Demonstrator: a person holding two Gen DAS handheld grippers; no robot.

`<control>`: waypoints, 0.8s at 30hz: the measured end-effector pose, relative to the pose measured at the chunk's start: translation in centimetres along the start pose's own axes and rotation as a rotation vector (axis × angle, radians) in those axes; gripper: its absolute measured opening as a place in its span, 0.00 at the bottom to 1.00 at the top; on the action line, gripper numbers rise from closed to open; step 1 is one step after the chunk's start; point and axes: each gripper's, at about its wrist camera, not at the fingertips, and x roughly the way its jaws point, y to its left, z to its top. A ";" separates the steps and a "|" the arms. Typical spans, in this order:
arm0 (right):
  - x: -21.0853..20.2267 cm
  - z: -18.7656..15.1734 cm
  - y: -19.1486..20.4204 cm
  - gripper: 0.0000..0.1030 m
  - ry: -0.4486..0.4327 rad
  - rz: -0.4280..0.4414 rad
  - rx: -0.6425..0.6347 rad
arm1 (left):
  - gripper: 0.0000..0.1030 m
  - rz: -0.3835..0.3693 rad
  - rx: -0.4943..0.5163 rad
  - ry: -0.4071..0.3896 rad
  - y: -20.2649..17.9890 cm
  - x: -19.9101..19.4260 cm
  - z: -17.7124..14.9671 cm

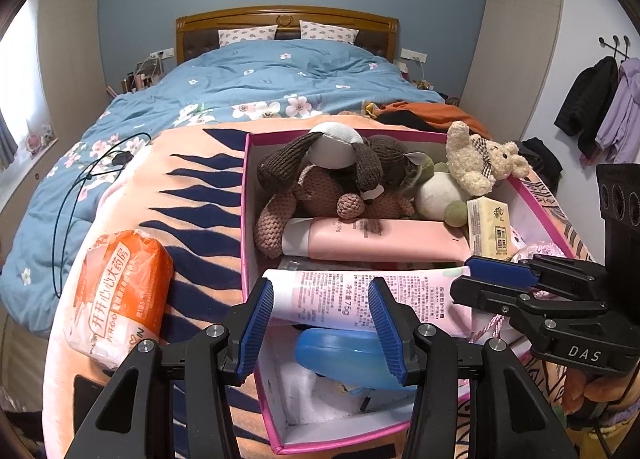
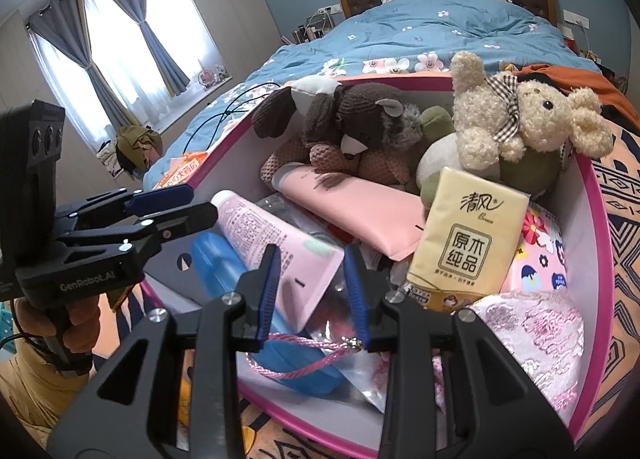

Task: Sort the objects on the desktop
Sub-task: 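Open both grippers to release the tube and withdraw from the box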

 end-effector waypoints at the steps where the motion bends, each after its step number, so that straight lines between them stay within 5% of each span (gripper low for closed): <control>1: 0.0 0.0 0.0 0.35 -0.002 -0.005 0.001 | 0.49 0.000 -0.001 0.000 0.0 0.0 0.0; 16: -1.7 -0.7 0.6 0.35 -0.044 0.008 -0.010 | 0.50 -0.003 0.038 -0.091 -1.7 -3.5 -0.9; 24: -4.1 -1.9 2.0 0.37 -0.069 0.056 -0.042 | 0.68 0.009 0.068 -0.153 -3.2 -6.2 -2.6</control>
